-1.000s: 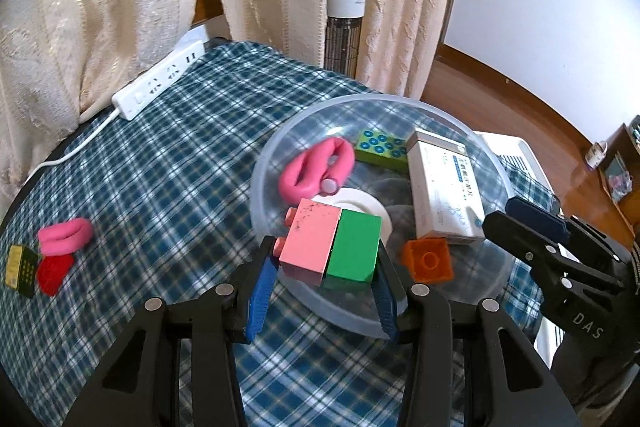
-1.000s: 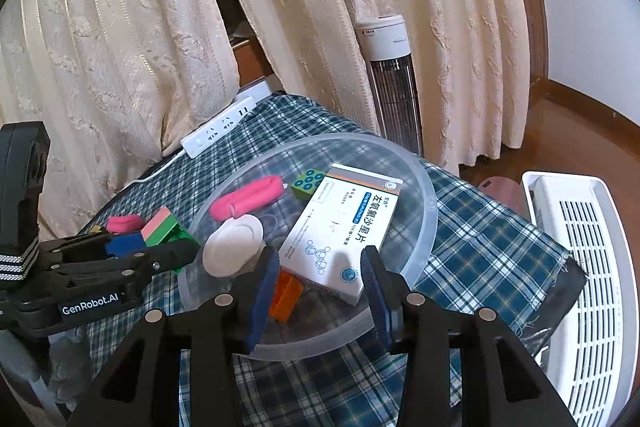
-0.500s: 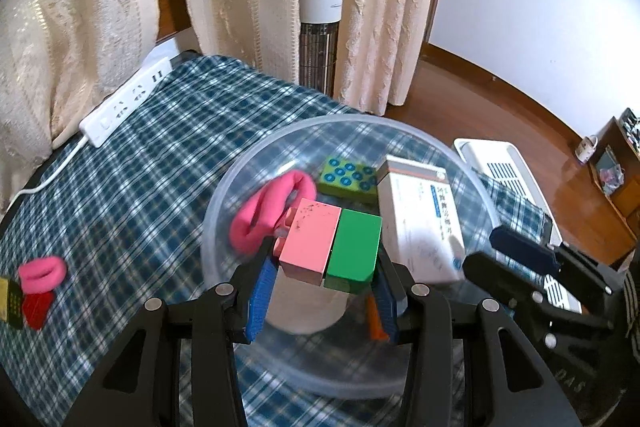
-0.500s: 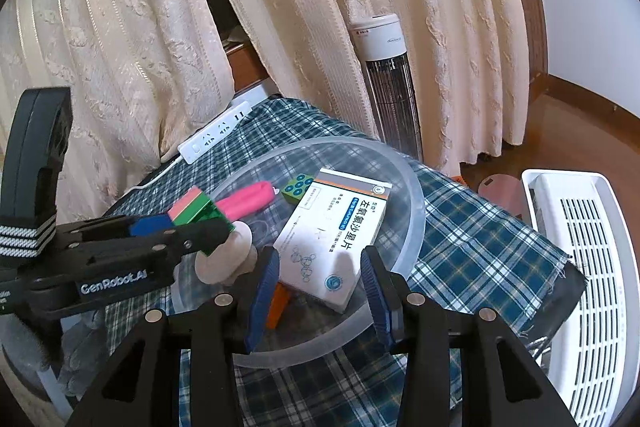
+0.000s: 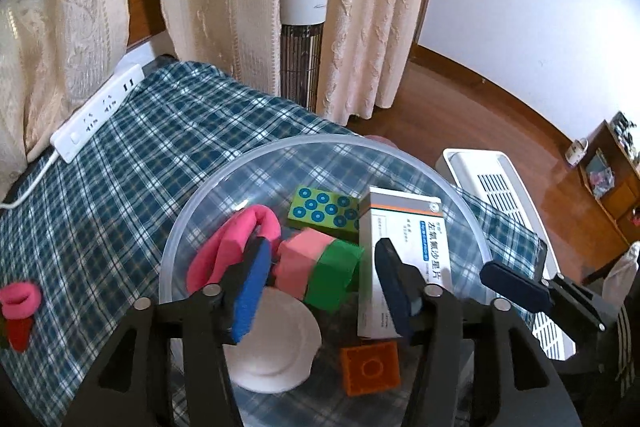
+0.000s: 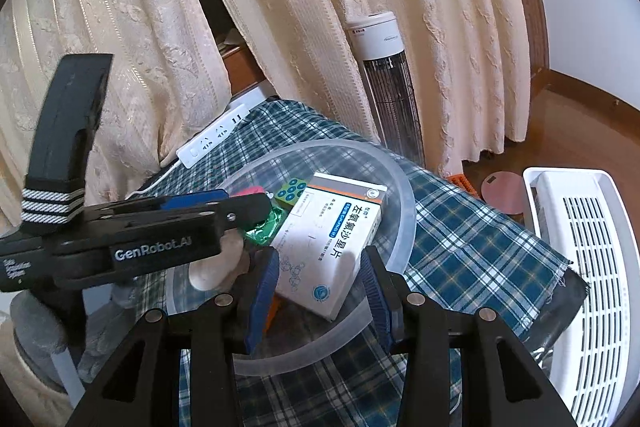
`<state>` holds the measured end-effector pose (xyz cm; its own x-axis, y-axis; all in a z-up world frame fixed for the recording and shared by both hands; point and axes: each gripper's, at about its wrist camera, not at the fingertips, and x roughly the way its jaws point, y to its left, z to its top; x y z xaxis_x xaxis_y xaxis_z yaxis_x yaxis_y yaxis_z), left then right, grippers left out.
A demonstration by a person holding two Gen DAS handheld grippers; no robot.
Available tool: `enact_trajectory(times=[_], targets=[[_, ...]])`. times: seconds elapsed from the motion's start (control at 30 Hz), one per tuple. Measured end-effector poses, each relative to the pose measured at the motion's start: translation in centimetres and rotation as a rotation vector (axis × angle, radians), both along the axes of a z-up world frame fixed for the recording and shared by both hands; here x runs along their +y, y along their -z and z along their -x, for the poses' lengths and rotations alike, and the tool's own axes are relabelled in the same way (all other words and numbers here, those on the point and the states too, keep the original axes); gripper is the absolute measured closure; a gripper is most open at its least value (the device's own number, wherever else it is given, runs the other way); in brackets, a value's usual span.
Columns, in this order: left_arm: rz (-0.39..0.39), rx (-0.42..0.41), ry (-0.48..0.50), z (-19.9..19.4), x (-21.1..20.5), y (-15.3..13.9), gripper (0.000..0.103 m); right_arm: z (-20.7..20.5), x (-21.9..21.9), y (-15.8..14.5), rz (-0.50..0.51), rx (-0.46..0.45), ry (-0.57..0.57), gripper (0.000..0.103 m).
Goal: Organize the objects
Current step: 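Lower the pink-green block into the bowl and open the left gripper, then move both grippers back toward the red brick and pink loop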
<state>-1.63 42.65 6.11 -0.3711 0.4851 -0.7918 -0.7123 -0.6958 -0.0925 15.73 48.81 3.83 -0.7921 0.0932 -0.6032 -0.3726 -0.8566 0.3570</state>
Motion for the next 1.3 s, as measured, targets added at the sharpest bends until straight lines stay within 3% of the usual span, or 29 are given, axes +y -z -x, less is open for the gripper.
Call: enact_trajectory(times=[0.37, 0.9, 1.3], targets=[[0.001, 0.015, -0.040, 0.0, -1.5, -0.4, 0.045, 0.0, -0.3, -0.2, 0.000, 0.005, -0.009, 0.057], [-0.004, 0.022, -0.158, 0.1, -6.4, -0.7, 0.036, -0.2, -2.2, -1.3, -0.001, 0.029, -0.020, 0.031], [-0.007, 0.043, -0.219, -0.2, -10.1, -1.0, 0.033, 0.4, -4.9, -1.7, 0.002, 0.023, -0.060, 0.029]])
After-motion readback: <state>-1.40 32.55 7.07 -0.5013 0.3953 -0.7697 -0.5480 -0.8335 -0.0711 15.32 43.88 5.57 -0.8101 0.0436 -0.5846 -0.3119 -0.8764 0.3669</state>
